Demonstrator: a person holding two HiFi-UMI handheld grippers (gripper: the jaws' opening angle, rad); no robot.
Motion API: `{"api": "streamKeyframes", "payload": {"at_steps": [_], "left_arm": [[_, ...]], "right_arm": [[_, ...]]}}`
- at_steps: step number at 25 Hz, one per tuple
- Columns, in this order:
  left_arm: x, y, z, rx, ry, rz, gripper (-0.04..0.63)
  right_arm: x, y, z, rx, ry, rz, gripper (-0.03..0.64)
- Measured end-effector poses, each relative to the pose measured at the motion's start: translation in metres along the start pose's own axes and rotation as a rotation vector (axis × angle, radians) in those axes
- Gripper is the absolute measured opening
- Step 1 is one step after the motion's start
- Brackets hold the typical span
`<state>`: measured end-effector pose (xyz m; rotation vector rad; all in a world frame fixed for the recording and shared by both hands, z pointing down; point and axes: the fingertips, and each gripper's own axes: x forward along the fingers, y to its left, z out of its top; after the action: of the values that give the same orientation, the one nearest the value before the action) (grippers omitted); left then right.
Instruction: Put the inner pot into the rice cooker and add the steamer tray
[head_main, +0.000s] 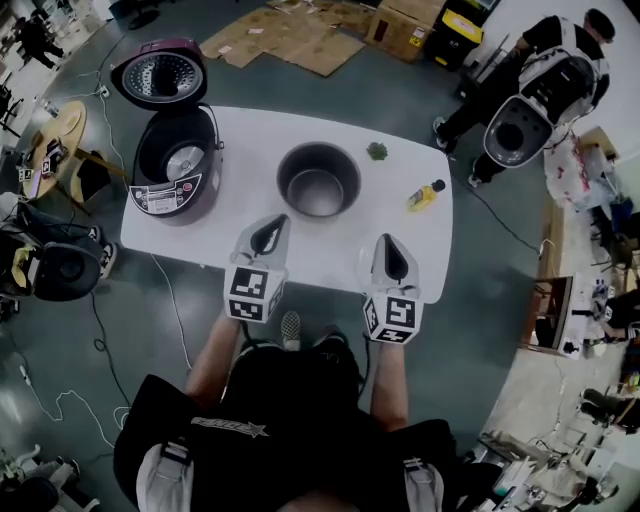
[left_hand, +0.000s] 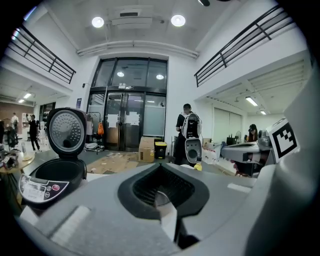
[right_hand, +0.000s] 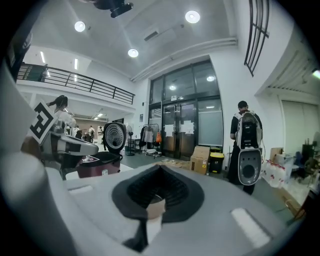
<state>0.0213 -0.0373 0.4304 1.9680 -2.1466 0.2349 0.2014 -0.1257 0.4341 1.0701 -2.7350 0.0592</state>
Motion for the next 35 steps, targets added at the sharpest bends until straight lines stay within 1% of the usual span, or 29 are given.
{"api": "streamKeyframes", "payload": {"at_steps": [8,13,14,16,17,20,22,24,26,30,35], "left_arm": [[0.039,0.028,-0.018,-0.022,0.045,0.052,0.011],[0.065,0.045,-0.03,-0.083,0.075,0.111,0.018],[0.07,0.048,-0.033,-0.095,0.088,0.118,0.036],[0.08,0.051,-0.04,-0.121,0.114,0.119,0.14],[0.086,0.052,-0.042,-0.139,0.122,0.115,0.176],[0.105,0.054,-0.052,-0.197,0.144,0.102,0.274],[0.115,0.057,-0.063,-0.219,0.171,0.099,0.317],[0.123,0.061,-0.075,-0.237,0.196,0.104,0.343],[0.13,0.066,-0.086,-0.25,0.222,0.117,0.354],[0.138,0.073,-0.112,-0.271,0.291,0.156,0.356],[0.147,0.08,-0.135,-0.304,0.342,0.186,0.356]], "right_arm": [[0.064,-0.011,-0.015,0.026,0.05,0.033,0.003],[0.103,-0.02,-0.025,0.048,0.08,0.075,0.003],[0.11,-0.021,-0.028,0.056,0.085,0.088,0.027],[0.124,-0.023,-0.034,0.082,0.098,0.12,0.113],[0.131,-0.023,-0.038,0.099,0.108,0.139,0.153],[0.153,-0.027,-0.056,0.149,0.159,0.186,0.24],[0.167,-0.029,-0.07,0.175,0.197,0.196,0.265],[0.177,-0.028,-0.082,0.189,0.226,0.208,0.279],[0.185,-0.026,-0.092,0.194,0.249,0.231,0.284],[0.197,-0.025,-0.111,0.195,0.287,0.267,0.284],[0.21,-0.022,-0.134,0.202,0.346,0.311,0.284]]}}
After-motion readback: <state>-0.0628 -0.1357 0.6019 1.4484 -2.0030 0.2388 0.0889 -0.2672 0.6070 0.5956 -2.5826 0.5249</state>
